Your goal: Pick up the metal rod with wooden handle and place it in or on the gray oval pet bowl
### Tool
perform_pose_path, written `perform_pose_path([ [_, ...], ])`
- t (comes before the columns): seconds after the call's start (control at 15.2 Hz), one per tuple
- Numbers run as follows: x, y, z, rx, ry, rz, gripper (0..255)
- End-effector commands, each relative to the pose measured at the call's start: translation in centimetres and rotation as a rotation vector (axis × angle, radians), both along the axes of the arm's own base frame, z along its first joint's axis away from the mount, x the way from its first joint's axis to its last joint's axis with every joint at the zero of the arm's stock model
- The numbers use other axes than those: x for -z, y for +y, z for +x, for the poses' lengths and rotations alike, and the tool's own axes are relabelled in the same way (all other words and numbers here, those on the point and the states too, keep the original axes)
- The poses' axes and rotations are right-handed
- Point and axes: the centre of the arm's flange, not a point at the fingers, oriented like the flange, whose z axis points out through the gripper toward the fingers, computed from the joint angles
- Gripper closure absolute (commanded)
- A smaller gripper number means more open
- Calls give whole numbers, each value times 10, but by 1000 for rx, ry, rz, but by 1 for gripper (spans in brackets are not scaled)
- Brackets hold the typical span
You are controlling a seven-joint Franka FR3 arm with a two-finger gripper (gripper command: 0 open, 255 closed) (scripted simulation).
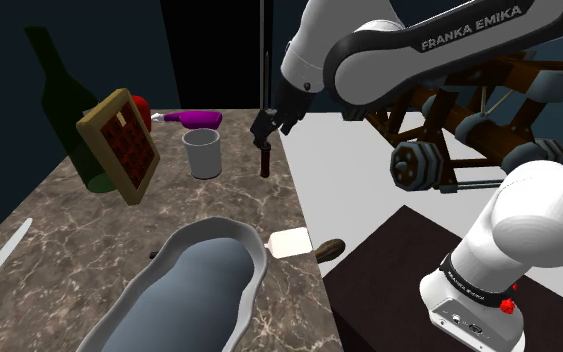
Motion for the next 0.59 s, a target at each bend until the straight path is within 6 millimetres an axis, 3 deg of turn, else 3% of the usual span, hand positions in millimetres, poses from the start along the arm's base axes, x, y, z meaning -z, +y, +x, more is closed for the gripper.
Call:
perform_pose_path([
  [0.0, 9, 0, 5, 0, -2, 1, 0],
  [0.2, 26, 2, 12, 0, -2, 1, 0],
  [0.53, 26, 2, 12, 0, -2, 1, 0],
])
